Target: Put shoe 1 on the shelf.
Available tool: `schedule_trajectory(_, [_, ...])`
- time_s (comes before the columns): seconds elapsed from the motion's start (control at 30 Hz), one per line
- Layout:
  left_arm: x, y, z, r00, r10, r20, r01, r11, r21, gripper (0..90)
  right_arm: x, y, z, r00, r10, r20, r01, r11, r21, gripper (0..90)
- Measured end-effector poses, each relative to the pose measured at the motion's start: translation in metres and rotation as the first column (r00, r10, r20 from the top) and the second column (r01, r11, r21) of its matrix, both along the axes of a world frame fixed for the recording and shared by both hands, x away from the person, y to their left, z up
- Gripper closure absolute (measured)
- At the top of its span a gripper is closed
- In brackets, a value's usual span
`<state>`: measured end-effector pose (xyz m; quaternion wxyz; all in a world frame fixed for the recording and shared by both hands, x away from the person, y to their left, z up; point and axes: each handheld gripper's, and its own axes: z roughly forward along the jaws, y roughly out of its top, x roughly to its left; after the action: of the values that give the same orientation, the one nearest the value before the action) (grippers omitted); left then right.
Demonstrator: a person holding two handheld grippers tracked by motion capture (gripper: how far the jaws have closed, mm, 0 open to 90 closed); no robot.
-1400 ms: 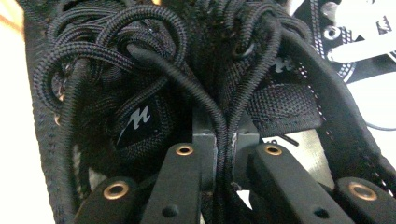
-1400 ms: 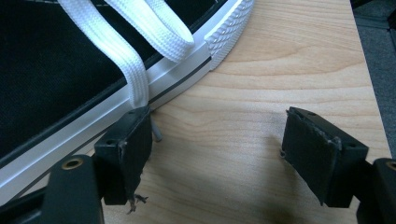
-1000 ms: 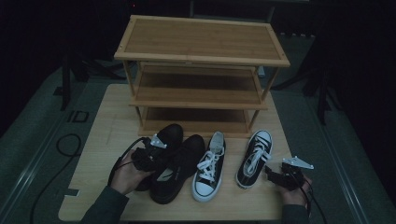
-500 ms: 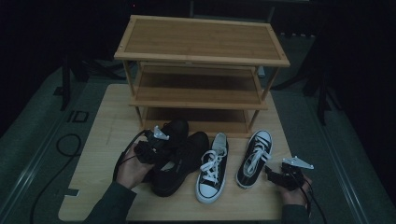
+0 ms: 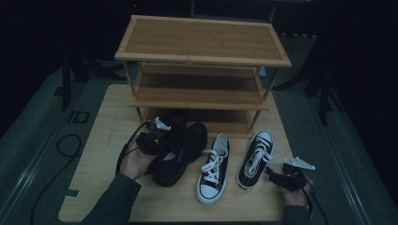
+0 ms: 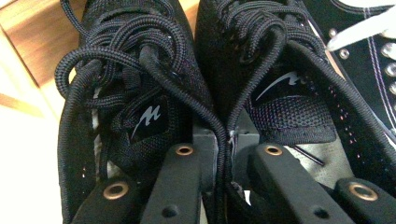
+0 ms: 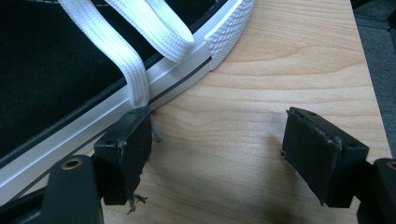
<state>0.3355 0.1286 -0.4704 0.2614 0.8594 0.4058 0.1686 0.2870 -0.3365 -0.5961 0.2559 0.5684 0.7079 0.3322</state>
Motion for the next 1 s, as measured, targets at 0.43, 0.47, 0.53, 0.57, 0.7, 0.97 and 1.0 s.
schedule_trajectory(0.43, [0.019, -0.014, 0.002, 0.9982, 0.043, 0.042, -0.043, 0.9991, 0.002, 84.9, 0.0, 0.0, 0.0, 1.0, -0.001, -0.001, 0.001, 1.0, 0.001, 23.8])
schedule_trajectory(0.47, [0.019, -0.014, 0.002, 0.9982, 0.043, 0.042, -0.043, 0.9991, 0.002, 84.9, 0.0, 0.0, 0.0, 1.0, -0.001, -0.001, 0.001, 1.0, 0.001, 23.7])
schedule_trajectory(0.53, [0.023, -0.017, 0.001, 0.9973, 0.053, 0.051, -0.053, 0.9986, 0.005, 84.9, 0.0, 0.0, 0.0, 1.0, -0.001, -0.001, 0.001, 1.0, 0.001, 23.7])
schedule_trajectory(0.57, [0.025, -0.018, 0.001, 0.9971, 0.057, 0.05, -0.057, 0.9983, 0.008, 84.9, 0.0, 0.0, 0.0, 1.0, -0.001, -0.001, 0.001, 1.0, 0.001, 23.7])
schedule_trajectory(0.7, [0.03, -0.021, 0.0, 0.9959, 0.071, 0.056, -0.072, 0.9973, 0.014, 84.9, 0.0, 0.0, 0.0, 1.0, 0.0, -0.001, 0.0, 1.0, 0.001, 23.7])
schedule_trajectory(0.97, [0.042, -0.027, -0.008, 0.9921, 0.106, 0.068, -0.107, 0.9941, 0.016, 84.8, 0.0, 0.0, 0.0, 1.0, 0.0, -0.001, 0.0, 1.0, 0.001, 23.7])
schedule_trajectory(1.0, [0.045, -0.029, -0.009, 0.9901, 0.118, 0.076, -0.12, 0.9925, 0.024, 84.7, 0.0, 0.0, 0.0, 1.0, 0.0, -0.001, 0.0, 1.0, 0.001, 23.7])
